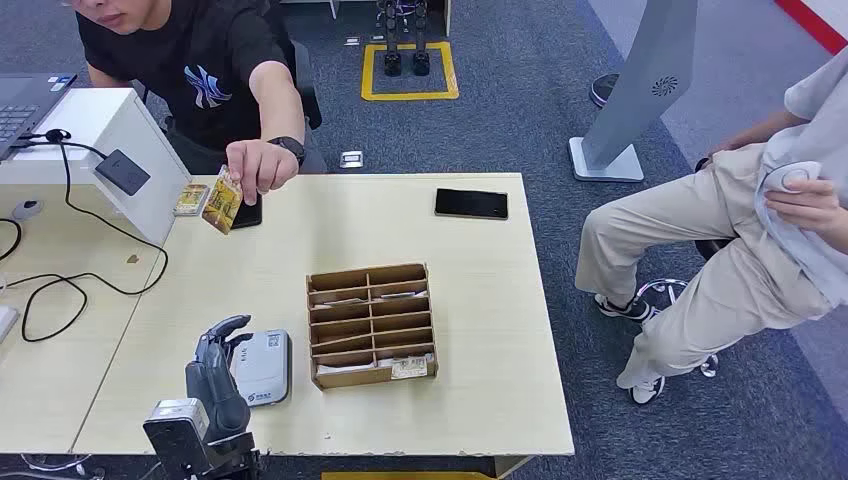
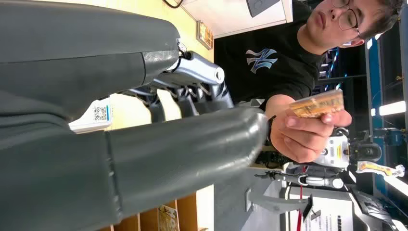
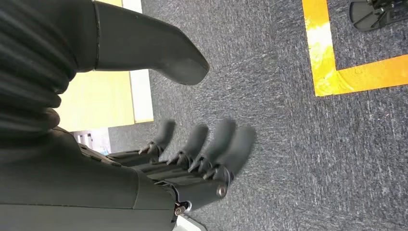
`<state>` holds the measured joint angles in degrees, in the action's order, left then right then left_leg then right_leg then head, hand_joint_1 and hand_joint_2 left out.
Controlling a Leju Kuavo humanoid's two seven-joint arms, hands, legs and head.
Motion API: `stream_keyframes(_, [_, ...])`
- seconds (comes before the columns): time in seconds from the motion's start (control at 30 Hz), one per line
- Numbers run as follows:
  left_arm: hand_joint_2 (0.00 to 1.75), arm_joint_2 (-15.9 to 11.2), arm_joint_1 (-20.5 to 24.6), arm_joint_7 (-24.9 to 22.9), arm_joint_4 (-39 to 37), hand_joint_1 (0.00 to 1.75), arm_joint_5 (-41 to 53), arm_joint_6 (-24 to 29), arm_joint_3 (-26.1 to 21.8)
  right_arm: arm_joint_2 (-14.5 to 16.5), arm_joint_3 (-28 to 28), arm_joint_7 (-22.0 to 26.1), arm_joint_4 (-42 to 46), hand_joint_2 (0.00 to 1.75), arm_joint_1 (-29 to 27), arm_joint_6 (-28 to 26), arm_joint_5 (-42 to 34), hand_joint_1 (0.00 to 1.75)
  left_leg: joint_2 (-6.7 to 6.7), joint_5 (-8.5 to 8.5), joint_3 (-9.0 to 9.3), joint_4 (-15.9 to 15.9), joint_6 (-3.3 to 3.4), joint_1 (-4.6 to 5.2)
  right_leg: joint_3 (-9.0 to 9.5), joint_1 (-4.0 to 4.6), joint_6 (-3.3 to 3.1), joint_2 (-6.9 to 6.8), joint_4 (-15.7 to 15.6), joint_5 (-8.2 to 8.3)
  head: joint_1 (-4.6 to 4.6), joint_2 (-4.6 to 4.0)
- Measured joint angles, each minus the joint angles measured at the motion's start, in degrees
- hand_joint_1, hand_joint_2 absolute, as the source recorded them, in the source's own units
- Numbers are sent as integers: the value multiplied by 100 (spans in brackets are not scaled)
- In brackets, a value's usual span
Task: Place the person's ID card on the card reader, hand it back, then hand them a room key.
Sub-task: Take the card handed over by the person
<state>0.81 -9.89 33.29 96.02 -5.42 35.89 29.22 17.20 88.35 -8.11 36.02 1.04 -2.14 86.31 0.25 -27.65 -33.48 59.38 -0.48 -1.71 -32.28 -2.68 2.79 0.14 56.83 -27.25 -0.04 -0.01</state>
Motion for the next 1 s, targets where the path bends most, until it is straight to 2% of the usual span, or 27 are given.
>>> stream_keyframes(0.23, [0, 0, 0, 1, 0, 175, 12, 1, 0, 0, 0, 7, 0, 175, 0, 5, 0, 175, 0, 0, 1, 0, 0, 0, -1, 0, 0, 0, 0, 0, 0, 1])
stream_keyframes(0.3, [0, 82, 95, 51, 2, 175, 306, 77, -50, -27, 0, 231, -16, 175, -3, 139, 2, 175, -4, 5, -4, 2, 2, 0, -10, 0, 2, -5, 0, 2, -7, 1])
stream_keyframes(0.33, [0, 218, 285, 133, -5, 175, 687, 160, -152, -79, -3, 456, -64, 175, -5, 272, 4, 175, -17, 14, -18, 4, 8, 0, -14, -1, 6, -18, 0, 5, -14, 1])
stream_keyframes(0.4, [0, 630, 995, 408, -109, 175, 2285, 336, -704, -258, -14, 939, -247, 175, 24, 527, 8, 175, -55, 38, -53, 6, 17, 1, -19, -1, 14, -56, 0, 16, 15, 0])
stream_keyframes(0.47, [0, 987, 1676, 605, -268, 175, 4714, 412, -1705, -413, -24, 1138, -434, 175, 92, 610, 9, 175, -40, 39, -40, 4, 5, 7, -12, -8, 6, -43, 0, 29, 78, 0])
stream_keyframes(0.53, [0, 1231, 1983, 632, -365, 175, 7003, 424, -2766, -510, -29, 1171, -562, 175, 117, 617, 9, 175, 21, 23, 2, 2, -6, 13, -5, -13, -5, 14, 2, 35, 80, 1])
stream_keyframes(0.57, [0, 1330, 2056, 632, -393, 175, 7816, 423, -3185, -552, -30, 1181, -622, 175, 104, 610, 10, 175, 36, 22, 9, 2, -4, 11, -7, -11, -5, 31, 3, 35, 65, 1])
stream_keyframes(0.63, [0, 1489, 2147, 631, -443, 175, 8577, 421, -3759, -631, -31, 1190, -722, 175, 73, 584, 12, 175, 29, 30, -5, 4, 1, 6, -17, -5, -4, 27, 5, 36, 53, 1])
stream_keyframes(0.7, [0, 1609, 2267, 633, -476, 175, 8196, 422, -4105, -693, -32, 1199, -806, 175, 76, 547, 13, 175, 19, 35, -14, 4, 3, 4, -22, -3, -4, 20, 6, 35, 54, 1])
stream_keyframes(0.73, [0, 1650, 2339, 635, -493, 175, 7854, 422, -4234, -718, -33, 1204, -844, 175, 86, 528, 13, 154, 18, 34, -15, 4, 2, 4, -24, -3, -5, 20, 6, 35, 52, 1])
stream_keyframes(0.8, [0, 1713, 2481, 641, -521, 175, 7386, 424, -4441, -765, -35, 1213, -912, 175, 97, 478, 11, 67, 10, 34, -17, 4, 2, 3, -24, -3, -3, 13, 6, 33, 46, 1])
stream_keyframes(0.83, [44, 1738, 2539, 644, -533, 175, 7310, 425, -4509, -787, -35, 1215, -938, 175, 102, 456, 10, 23, 5, 34, -19, 4, 2, 3, -23, -3, -2, 8, 6, 31, 45, 1])
stream_keyframes(0.87, [87, 1754, 2581, 646, -544, 175, 7286, 426, -4555, -803, -35, 1215, -961, 175, 109, 436, 10, 0, 2, 34, -20, 4, 2, 3, -23, -3, -1, 5, 5, 30, 45, 1])
stream_keyframes(0.9, [131, 1765, 2611, 649, -554, 175, 7274, 426, -4582, -820, -35, 1214, -978, 175, 116, 421, 9, 0, 3, 34, -21, 4, 2, 3, -23, -3, 0, 6, 5, 29, 45, 1])
stream_keyframes(0.93, [131, 1773, 2634, 650, -567, 175, 7257, 426, -4605, -833, -35, 1207, -995, 175, 122, 405, 9, 0, 5, 33, -21, 4, 2, 3, -24, -3, 1, 7, 5, 29, 45, 1])
stream_keyframes(0.97, [87, 1779, 2662, 651, -580, 169, 7231, 426, -4624, -848, -35, 1194, -1010, 175, 125, 392, 8, 0, 6, 33, -21, 4, 3, 4, -24, -4, 1, 8, 5, 29, 45, 1])
stream_keyframes(1.0, [44, 1791, 2699, 651, -598, 126, 7188, 426, -4645, -862, -35, 1171, -1031, 175, 128, 384, 8, 0, 6, 33, -22, 4, 3, 4, -24, -4, 1, 7, 4, 29, 45, 1])
